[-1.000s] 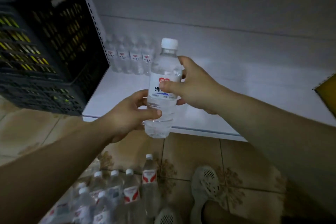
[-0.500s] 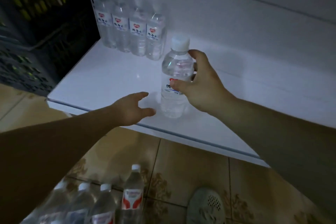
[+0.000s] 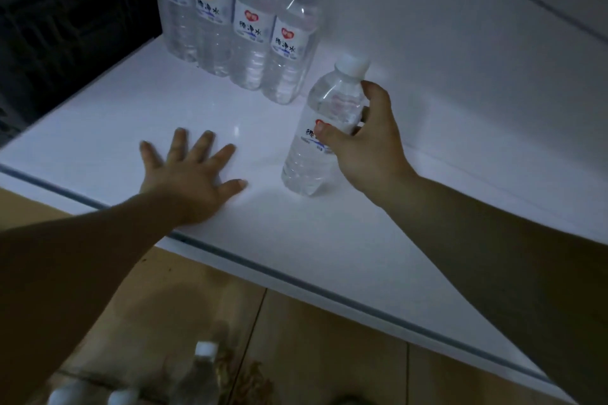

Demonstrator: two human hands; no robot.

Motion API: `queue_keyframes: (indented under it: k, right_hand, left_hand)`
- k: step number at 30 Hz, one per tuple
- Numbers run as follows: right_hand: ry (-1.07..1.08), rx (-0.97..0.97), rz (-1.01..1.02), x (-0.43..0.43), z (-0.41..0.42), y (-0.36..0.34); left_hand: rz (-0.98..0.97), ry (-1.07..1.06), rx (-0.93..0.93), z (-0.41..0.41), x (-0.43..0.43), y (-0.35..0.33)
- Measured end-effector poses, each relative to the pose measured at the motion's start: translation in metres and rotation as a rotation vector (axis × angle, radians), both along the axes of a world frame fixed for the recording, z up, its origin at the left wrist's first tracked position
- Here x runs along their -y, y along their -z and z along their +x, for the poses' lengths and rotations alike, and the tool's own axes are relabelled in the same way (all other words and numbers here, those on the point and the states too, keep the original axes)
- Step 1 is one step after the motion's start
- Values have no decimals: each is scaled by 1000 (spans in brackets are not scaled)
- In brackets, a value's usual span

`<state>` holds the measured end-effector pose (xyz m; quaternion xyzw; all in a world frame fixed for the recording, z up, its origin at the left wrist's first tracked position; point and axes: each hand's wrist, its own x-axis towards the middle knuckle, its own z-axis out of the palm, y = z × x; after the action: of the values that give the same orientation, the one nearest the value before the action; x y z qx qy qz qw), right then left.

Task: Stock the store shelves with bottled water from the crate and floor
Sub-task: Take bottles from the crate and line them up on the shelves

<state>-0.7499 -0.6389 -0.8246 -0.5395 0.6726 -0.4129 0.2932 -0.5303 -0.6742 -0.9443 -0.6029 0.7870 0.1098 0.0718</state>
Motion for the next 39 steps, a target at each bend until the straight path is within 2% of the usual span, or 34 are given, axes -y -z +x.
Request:
queue_keyframes:
  k: [11, 22, 32, 39]
  right_hand:
    - [68, -78, -169, 72, 0, 16]
    - [99, -168, -217, 122, -8, 27]
    - [84, -355, -157, 140, -25, 26]
    - [131, -376, -26, 145, -21, 18]
  left_hand:
    - [-42, 13, -49, 2, -3, 2]
    - [-40, -1, -86, 4, -2, 4]
    - [-20, 0, -93, 5, -3, 2]
    - [-15, -7, -83, 5, -3, 2]
